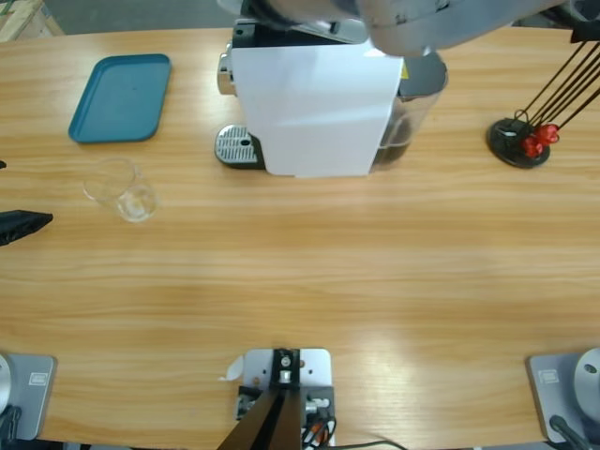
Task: Pour coffee
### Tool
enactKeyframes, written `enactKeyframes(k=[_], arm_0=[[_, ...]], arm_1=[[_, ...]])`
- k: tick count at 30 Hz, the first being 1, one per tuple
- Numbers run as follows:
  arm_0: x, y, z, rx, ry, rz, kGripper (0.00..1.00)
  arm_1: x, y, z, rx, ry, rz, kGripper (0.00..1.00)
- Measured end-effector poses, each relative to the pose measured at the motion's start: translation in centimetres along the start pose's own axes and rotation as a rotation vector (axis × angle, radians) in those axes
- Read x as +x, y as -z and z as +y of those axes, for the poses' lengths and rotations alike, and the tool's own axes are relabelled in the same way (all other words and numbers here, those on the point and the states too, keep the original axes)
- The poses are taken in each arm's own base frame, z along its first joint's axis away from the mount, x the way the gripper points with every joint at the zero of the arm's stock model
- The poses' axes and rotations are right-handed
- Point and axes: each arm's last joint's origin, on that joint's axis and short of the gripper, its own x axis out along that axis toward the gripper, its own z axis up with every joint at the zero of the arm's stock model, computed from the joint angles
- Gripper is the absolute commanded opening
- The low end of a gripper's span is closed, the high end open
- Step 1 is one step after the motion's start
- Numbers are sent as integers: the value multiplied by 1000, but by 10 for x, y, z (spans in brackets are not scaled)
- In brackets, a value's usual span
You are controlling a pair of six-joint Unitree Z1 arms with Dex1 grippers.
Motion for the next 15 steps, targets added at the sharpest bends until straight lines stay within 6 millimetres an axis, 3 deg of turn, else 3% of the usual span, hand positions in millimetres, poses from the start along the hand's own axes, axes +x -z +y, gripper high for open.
enactKeyframes(k=[15], arm_0=[[0, 0, 0, 0, 0, 0, 996]], arm_1=[[5, 2, 6, -18, -6, 71, 0]])
